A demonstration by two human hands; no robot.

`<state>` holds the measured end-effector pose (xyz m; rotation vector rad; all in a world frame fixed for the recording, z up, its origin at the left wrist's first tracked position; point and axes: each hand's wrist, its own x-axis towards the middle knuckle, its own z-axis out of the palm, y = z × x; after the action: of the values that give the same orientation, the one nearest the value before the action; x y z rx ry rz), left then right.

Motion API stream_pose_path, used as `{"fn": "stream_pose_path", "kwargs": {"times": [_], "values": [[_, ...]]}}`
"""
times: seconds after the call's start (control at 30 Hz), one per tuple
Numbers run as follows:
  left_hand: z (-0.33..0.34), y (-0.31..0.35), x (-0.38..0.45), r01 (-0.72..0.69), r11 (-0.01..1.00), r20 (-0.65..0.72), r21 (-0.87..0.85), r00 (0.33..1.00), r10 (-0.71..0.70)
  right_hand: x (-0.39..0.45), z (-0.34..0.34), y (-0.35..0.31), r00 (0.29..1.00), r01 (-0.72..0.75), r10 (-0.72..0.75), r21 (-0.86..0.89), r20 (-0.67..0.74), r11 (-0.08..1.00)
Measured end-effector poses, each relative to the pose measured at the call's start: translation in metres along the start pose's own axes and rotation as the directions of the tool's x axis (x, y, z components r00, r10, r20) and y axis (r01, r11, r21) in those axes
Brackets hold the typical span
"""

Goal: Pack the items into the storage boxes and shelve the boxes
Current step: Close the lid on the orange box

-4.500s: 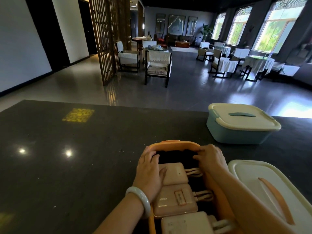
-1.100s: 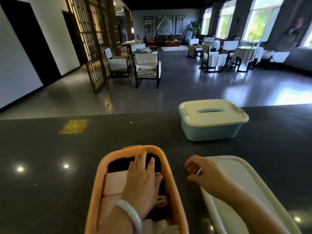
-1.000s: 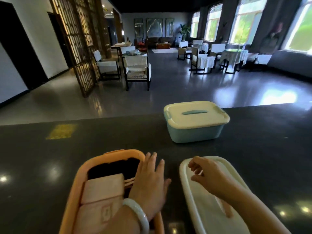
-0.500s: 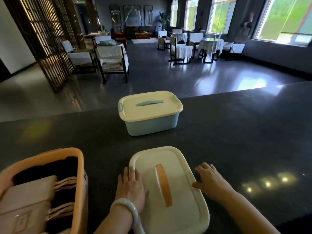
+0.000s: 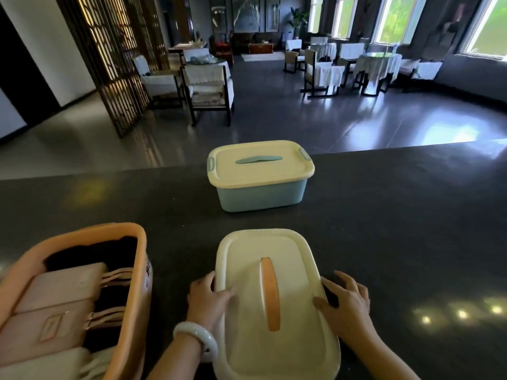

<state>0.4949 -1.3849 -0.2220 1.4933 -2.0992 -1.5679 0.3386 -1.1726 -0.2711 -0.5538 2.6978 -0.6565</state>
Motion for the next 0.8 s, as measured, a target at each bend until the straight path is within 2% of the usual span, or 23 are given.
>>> {"fn": "stream_pose_path", "kwargs": {"times": [0.1, 0.17, 0.23, 0.33, 0.4, 0.6, 0.8], "values": [[-0.008, 0.013, -0.008, -0.006, 0.978, 0.05, -0.21, 0.999, 0.017, -0.004, -0.011, -0.013, 0.999, -0.036, 0.044, 0.318, -0.018, 0.948], [-0.018, 0.023, -0.013, -0.108, 0.973, 0.045, -0.205, 0.992, 0.12, -0.007, -0.023, -0.029, 0.998, -0.022, 0.05, 0.491, -0.045, 0.871], [-0.031, 0.035, -0.018, -0.217, 0.967, 0.007, -0.136, 0.975, 0.22, -0.011, -0.037, -0.052, 0.998, 0.023, 0.01, 0.579, -0.054, 0.815], [-0.076, 0.041, -0.025, -0.356, 0.934, -0.142, 0.019, 0.924, 0.355, -0.019, -0.049, -0.105, 0.994, 0.107, -0.1, 0.61, -0.046, 0.785], [-0.114, 0.037, -0.03, -0.419, 0.906, -0.21, 0.057, 0.882, 0.421, -0.027, -0.049, -0.143, 0.991, 0.124, -0.131, 0.609, -0.034, 0.783], [-0.246, -0.019, -0.039, -0.412, 0.905, -0.387, 0.11, 0.821, 0.42, -0.075, 0.001, -0.258, 0.979, 0.016, -0.148, 0.665, 0.143, 0.746], [-0.302, -0.083, -0.031, -0.222, 0.975, -0.36, 0.019, 0.908, 0.214, -0.111, 0.059, -0.316, 0.965, 0.062, -0.191, 0.546, 0.182, 0.835]]}}
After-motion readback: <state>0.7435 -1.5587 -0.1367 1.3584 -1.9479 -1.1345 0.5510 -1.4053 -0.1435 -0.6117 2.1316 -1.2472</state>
